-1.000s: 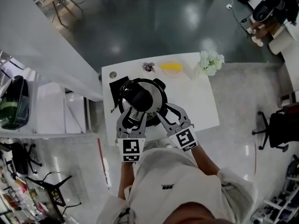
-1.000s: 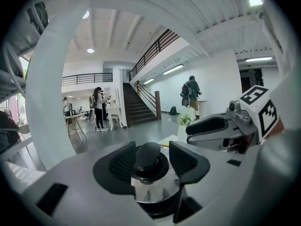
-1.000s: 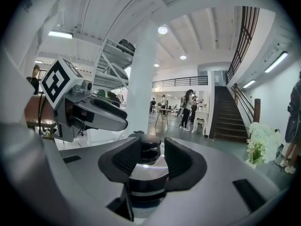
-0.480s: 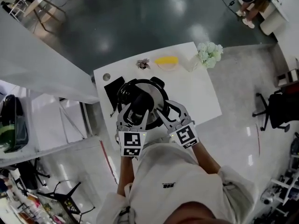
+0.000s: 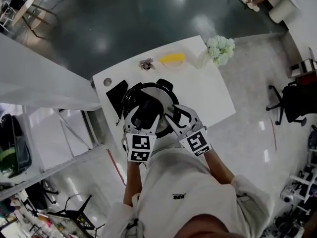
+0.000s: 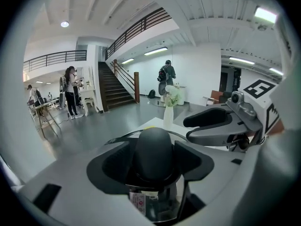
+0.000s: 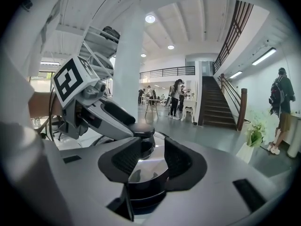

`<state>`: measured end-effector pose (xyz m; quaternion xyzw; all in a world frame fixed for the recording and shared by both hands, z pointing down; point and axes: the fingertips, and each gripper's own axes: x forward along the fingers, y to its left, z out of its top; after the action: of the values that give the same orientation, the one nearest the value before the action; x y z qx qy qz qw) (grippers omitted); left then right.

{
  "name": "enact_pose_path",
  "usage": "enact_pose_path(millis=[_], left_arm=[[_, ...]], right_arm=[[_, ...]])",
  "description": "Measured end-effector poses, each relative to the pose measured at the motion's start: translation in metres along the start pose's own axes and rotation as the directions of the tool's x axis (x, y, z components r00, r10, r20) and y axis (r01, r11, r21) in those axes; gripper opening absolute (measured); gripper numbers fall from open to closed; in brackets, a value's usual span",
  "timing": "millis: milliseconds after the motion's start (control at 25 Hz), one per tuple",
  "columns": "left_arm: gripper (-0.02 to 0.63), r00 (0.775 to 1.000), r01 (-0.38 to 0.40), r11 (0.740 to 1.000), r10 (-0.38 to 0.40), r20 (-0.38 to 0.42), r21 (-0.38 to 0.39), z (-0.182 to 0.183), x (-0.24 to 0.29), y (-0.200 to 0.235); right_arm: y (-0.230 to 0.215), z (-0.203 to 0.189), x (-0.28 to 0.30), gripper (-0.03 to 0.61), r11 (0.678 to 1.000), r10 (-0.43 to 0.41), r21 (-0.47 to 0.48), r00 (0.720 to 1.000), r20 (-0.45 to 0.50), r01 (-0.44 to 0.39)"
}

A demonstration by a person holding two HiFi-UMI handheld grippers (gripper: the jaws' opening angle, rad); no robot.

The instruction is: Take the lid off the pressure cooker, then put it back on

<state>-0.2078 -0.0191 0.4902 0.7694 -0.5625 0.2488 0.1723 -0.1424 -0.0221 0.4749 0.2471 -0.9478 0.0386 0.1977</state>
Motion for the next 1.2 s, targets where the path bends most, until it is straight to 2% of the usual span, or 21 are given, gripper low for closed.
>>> enact_pose_path(millis=[520,920,1200], left_arm=[[0.308,0.992,0.086,0.996,-0.085,-0.092,0.008,-0.012,0.023,-0.005],[0.287,0.981,0.125,0.992,-0.128,-0.144,-0.030,-0.015,0.027,-0.009],[0.287,0.981,0.139,0.990,-0.141,-0.135,-0.027,-0.015,0.028,-0.007]], right_arm=[[-0.006,-0.006,0.006,0.139,1.000,-0.021,0.011,0.999,-0.031,0.022],[-0.014,-0.008,0.010,0.138,0.997,0.072,-0.029,0.997,-0.030,-0.073],[-0.019,-0.009,0.012,0.139,0.994,0.102,-0.034,0.994,-0.042,-0.104]])
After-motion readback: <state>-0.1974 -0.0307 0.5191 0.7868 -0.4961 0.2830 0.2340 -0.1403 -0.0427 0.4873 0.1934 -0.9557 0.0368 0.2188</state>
